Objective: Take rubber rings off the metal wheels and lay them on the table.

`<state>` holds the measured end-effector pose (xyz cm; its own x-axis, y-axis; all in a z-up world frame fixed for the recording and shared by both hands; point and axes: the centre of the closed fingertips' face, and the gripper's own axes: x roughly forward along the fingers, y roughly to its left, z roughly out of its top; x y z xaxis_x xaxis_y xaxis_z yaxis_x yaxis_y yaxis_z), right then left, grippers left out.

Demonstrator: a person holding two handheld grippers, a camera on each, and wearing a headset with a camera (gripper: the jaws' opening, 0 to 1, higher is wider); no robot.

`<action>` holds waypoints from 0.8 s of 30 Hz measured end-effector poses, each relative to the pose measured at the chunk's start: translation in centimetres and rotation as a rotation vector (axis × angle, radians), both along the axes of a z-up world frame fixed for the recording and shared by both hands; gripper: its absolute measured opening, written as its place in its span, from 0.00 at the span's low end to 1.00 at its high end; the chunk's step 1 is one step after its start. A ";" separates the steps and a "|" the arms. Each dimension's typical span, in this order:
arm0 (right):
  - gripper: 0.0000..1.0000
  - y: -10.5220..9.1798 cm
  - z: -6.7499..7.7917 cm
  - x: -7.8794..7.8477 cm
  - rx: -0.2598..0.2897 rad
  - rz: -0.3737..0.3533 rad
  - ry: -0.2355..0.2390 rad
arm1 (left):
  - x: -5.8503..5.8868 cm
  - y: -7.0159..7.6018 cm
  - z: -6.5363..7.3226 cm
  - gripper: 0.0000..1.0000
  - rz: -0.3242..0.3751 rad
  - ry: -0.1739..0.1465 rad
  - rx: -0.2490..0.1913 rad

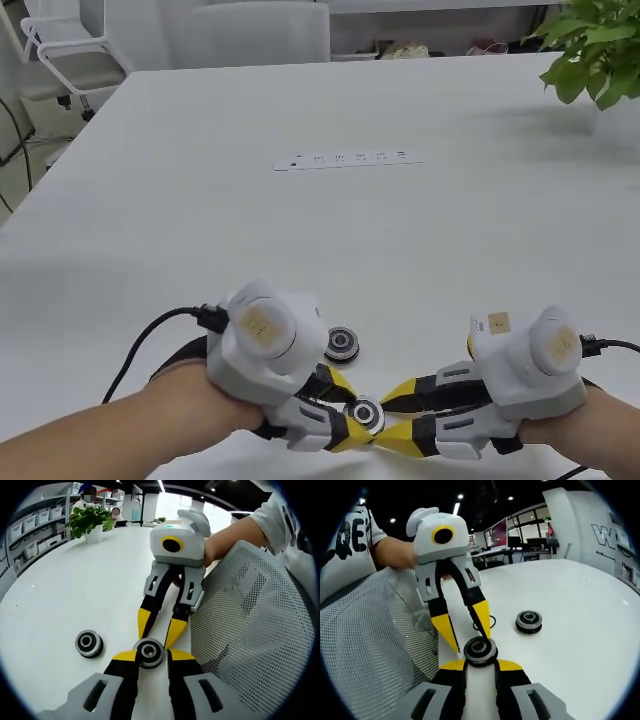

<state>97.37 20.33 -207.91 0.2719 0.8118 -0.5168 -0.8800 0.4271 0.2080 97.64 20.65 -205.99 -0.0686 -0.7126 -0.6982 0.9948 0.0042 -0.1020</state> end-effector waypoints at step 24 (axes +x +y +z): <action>0.19 0.2 0.2 -0.1 0.010 -0.010 -0.003 | 0.3 -0.2 -0.2 0.08 -0.049 -0.132 -0.040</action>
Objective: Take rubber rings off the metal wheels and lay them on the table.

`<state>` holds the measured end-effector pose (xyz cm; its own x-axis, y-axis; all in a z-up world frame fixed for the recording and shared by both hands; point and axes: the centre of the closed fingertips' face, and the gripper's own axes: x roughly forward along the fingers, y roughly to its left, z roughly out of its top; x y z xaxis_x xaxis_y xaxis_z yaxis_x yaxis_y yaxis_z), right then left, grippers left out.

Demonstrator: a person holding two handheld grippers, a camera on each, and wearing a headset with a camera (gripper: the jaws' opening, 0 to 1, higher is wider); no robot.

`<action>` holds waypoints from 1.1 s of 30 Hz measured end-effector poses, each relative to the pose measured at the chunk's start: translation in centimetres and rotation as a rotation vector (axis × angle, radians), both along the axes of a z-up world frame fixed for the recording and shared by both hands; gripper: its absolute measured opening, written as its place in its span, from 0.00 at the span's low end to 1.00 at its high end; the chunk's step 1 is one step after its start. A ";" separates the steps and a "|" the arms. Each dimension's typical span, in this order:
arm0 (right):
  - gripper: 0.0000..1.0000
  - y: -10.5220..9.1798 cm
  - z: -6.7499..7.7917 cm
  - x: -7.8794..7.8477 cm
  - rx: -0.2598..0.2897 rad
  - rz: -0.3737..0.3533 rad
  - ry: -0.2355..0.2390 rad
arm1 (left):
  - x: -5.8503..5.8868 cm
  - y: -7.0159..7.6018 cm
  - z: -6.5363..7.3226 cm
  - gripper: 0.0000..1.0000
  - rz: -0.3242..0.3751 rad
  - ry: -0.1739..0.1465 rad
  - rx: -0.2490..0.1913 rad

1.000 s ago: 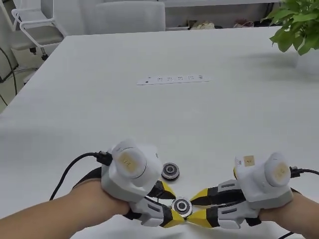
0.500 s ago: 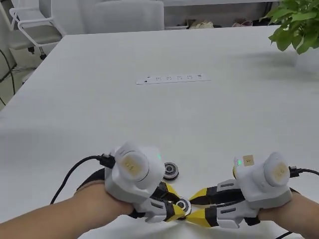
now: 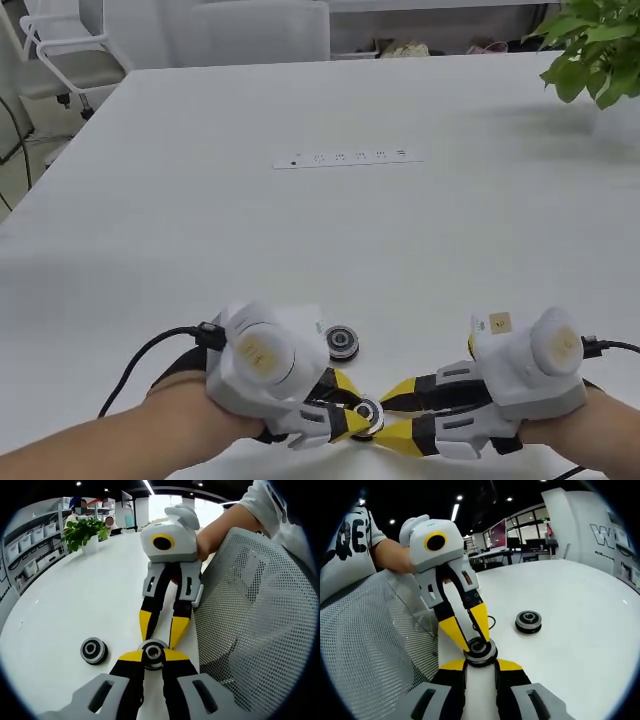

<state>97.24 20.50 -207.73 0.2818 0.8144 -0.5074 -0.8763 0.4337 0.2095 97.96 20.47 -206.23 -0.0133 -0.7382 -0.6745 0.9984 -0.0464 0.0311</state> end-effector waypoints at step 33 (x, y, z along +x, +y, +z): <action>0.11 -0.6 -0.1 -0.3 0.028 -0.055 0.056 | 0.1 0.0 0.1 0.07 0.025 -0.013 -0.035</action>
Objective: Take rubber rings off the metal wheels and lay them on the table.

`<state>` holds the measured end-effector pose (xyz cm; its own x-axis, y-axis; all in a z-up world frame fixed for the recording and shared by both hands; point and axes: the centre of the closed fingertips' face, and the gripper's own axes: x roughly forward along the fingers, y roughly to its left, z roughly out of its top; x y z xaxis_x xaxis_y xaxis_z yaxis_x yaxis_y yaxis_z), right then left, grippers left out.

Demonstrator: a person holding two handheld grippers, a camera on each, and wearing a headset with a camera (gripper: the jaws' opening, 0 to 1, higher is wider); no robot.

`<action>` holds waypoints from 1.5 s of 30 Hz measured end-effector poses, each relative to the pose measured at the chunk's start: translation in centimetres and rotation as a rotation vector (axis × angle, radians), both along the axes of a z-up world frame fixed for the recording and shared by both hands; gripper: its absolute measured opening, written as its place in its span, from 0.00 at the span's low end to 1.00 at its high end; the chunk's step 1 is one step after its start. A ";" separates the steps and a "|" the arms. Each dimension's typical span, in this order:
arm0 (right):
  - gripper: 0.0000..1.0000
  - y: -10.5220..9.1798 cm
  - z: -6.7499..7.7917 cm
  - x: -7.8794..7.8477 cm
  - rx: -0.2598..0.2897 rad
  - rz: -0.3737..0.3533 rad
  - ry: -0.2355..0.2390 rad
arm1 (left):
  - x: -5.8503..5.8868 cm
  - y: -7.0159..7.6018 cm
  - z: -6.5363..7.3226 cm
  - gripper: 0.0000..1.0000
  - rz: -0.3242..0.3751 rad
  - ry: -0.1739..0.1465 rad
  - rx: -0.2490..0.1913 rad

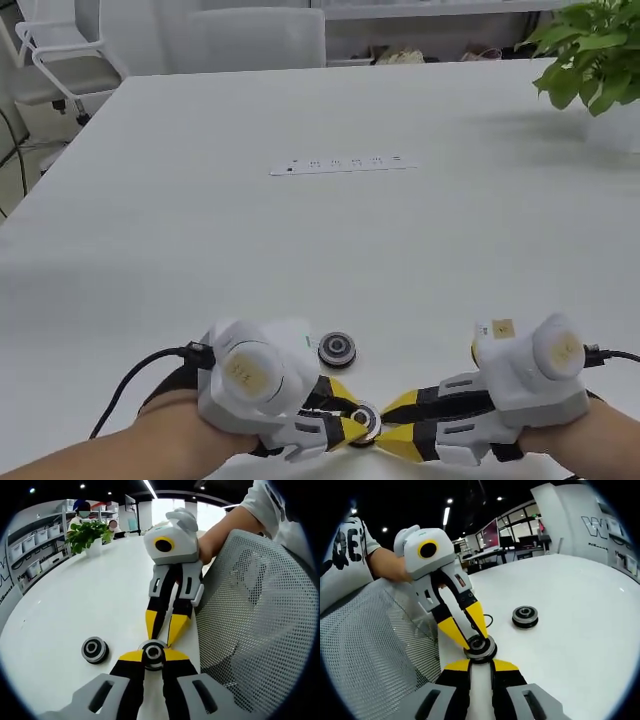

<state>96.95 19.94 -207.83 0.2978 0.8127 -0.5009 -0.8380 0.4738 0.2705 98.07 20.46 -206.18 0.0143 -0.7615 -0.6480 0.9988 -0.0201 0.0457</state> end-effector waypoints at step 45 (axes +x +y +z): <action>0.00 -0.9 0.9 1.4 0.152 -0.188 0.125 | 0.2 0.0 0.0 0.07 0.019 0.001 -0.004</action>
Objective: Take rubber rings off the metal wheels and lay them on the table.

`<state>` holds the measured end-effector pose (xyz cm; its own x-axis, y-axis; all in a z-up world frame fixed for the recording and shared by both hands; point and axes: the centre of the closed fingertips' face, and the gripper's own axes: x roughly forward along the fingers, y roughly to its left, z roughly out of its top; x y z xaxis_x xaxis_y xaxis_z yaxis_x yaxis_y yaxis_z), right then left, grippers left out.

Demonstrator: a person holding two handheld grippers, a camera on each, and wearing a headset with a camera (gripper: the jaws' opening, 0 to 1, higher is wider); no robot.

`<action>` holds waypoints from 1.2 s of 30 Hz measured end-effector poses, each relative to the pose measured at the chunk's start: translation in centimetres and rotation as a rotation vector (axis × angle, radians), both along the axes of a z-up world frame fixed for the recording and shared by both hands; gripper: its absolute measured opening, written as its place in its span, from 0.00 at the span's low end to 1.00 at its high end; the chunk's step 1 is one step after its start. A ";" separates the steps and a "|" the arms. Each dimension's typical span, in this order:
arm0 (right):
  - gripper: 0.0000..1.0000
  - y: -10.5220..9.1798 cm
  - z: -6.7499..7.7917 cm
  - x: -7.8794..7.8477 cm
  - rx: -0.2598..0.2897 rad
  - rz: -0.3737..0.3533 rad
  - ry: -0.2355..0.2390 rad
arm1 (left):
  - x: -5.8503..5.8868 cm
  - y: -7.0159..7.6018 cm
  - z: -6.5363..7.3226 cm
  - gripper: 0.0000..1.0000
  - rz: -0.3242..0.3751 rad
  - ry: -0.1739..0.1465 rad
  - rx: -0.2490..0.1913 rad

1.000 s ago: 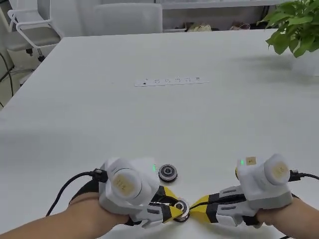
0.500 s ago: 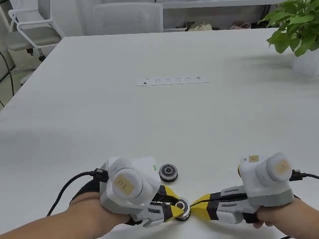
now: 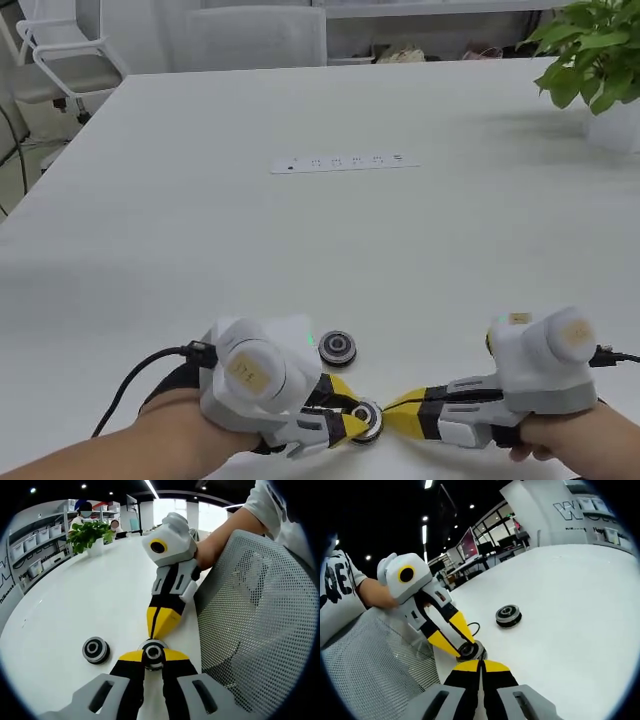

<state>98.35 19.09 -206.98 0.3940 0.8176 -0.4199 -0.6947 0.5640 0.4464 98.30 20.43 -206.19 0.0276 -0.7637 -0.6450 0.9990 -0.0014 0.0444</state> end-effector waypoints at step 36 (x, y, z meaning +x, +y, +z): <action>0.00 0.8 1.0 -0.3 0.086 -0.001 0.038 | 0.0 0.0 -0.1 0.07 0.014 0.001 0.006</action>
<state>98.02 19.90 -205.97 0.3797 0.8512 -0.3624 -0.6761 0.5227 0.5193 98.29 20.38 -206.25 0.0373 -0.7592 -0.6498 0.9990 0.0121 0.0432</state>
